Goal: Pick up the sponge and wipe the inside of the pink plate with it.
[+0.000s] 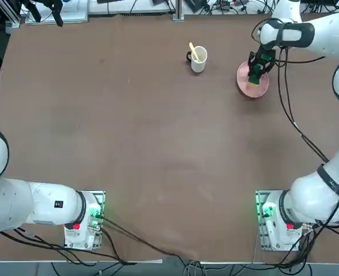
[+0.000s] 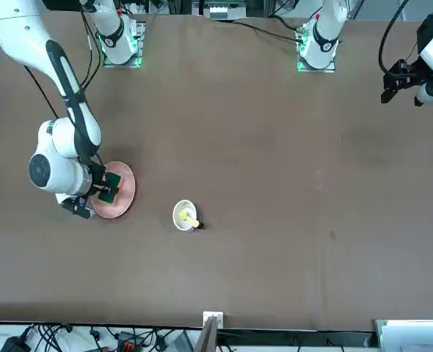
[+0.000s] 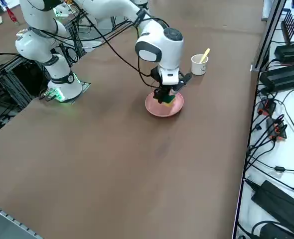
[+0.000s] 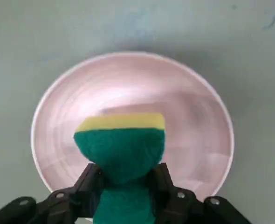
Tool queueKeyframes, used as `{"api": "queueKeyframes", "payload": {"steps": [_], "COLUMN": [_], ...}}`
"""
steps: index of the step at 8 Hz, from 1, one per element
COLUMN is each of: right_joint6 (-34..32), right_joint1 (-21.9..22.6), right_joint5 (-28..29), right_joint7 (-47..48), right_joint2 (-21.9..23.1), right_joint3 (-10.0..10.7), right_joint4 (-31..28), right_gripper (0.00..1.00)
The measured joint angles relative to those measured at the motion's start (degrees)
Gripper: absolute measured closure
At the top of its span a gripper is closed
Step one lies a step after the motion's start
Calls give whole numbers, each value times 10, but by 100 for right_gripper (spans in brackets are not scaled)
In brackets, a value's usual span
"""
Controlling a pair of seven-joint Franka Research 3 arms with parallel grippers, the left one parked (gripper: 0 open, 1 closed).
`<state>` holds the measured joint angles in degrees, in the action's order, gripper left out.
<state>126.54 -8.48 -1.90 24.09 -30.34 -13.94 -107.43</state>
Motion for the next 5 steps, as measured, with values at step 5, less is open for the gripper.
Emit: {"api": "queueKeyframes", "payload": {"steps": [5], "right_joint6": [2], "right_joint1": [13], "right_joint5": [-5], "right_joint7": [17], "right_joint2": [0], "right_joint3": [5], "right_joint4": [-23], "right_gripper": [47]}}
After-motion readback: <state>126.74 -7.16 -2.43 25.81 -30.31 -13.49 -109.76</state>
